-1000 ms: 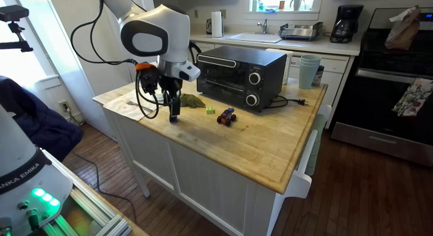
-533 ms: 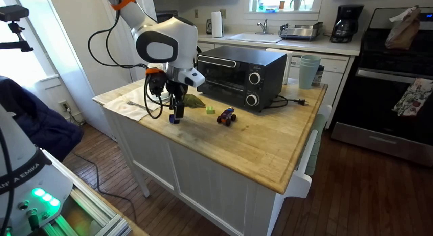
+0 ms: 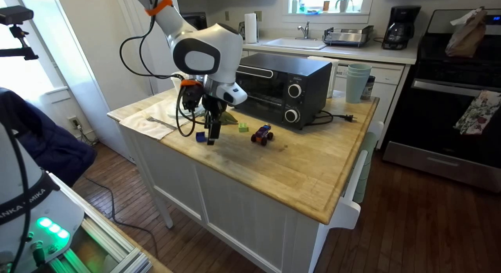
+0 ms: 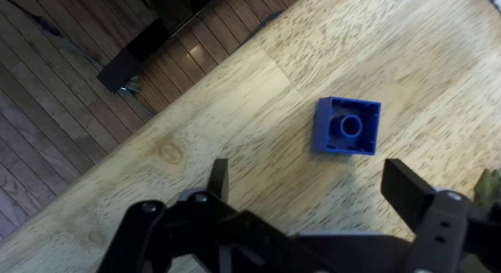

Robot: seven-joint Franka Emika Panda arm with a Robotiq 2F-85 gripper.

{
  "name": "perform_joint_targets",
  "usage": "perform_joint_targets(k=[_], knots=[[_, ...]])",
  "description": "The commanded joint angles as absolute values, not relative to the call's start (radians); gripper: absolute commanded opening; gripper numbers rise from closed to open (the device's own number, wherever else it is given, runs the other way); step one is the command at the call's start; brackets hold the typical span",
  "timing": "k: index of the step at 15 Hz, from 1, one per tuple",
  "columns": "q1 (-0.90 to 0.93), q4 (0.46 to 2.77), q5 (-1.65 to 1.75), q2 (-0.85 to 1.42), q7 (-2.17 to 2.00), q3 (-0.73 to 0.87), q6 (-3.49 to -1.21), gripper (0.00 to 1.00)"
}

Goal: Twist the block on the table

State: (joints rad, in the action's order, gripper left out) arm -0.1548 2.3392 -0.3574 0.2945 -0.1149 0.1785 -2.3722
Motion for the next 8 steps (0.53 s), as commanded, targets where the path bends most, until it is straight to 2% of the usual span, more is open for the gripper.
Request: perform_joint_targets(k=[1, 8], knots=[[-0.185, 2.281, -0.388, 0.334, -0.161, 0.165, -2.313, 1.0], [-0.204, 2.212, -0.442, 0.388, -0.202, 0.159, -2.193, 1.0]])
